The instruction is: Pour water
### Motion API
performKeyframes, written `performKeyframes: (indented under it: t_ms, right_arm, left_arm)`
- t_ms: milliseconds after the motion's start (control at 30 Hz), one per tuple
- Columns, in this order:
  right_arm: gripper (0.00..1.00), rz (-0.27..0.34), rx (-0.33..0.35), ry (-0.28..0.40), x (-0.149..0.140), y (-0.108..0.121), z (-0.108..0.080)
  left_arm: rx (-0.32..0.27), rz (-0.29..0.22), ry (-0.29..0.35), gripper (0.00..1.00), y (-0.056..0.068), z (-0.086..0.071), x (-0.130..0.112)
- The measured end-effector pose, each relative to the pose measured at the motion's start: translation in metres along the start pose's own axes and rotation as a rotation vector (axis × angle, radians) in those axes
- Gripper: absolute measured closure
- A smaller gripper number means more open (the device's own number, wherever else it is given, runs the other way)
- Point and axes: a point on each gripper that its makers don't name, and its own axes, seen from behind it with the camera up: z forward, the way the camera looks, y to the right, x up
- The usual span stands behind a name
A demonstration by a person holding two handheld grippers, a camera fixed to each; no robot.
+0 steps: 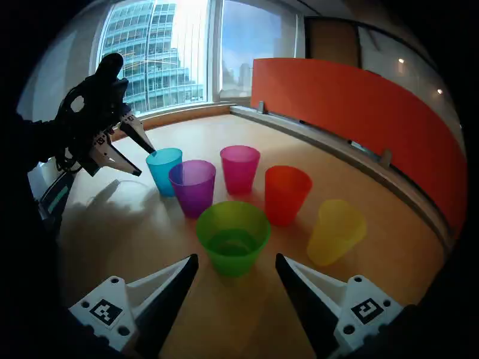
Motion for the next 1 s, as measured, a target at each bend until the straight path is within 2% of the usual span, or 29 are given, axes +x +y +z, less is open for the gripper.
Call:
performKeyframes:
  t_ms: [267, 600, 1000]
  right_arm:
    - [0.0, 0.025, -0.038, 0.011, -0.007, 0.0, -0.017]
    - [0.0, 0.048, -0.073, 0.025, -0.007, -0.001, -0.029]
    - [0.0, 0.14, -0.188, 0.053, -0.001, 0.019, -0.041]
  left_arm:
    - [0.03, -0.037, 0.017, 0.13, -0.007, -0.012, -0.003]
    - [0.056, -0.057, 0.039, 0.13, -0.012, -0.019, 0.0]
    - [0.13, -0.1, 0.101, 0.13, -0.024, -0.029, 0.014]
